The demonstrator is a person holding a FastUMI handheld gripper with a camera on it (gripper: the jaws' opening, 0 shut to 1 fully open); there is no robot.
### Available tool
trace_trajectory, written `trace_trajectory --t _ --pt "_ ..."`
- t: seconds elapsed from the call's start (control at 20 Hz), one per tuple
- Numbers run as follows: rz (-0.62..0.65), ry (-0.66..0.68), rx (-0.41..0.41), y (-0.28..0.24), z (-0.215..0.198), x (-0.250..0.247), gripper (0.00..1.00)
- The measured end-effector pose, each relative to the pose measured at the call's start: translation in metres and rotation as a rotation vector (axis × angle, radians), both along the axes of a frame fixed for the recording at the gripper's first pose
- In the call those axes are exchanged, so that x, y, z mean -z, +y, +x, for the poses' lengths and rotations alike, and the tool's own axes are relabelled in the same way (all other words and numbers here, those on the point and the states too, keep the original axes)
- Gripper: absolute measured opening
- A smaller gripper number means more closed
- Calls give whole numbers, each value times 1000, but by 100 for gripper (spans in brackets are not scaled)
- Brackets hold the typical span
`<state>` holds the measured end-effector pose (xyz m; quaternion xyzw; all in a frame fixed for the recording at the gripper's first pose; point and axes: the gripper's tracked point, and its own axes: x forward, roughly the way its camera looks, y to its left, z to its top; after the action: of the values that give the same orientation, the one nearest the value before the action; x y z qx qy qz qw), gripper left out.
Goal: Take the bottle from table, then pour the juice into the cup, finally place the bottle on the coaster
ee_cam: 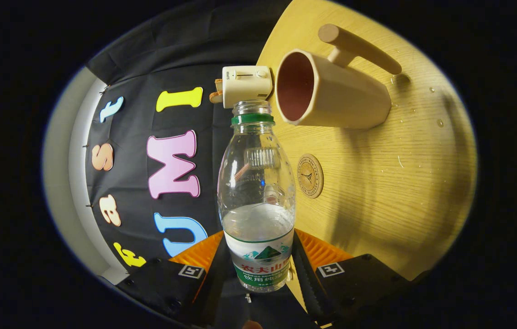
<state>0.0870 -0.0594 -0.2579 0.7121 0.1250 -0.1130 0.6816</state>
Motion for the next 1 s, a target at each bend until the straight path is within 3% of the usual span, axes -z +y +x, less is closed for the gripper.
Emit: trace_trajectory --t 1.0 --pt "140 -66 99 -11 10 -23 75"
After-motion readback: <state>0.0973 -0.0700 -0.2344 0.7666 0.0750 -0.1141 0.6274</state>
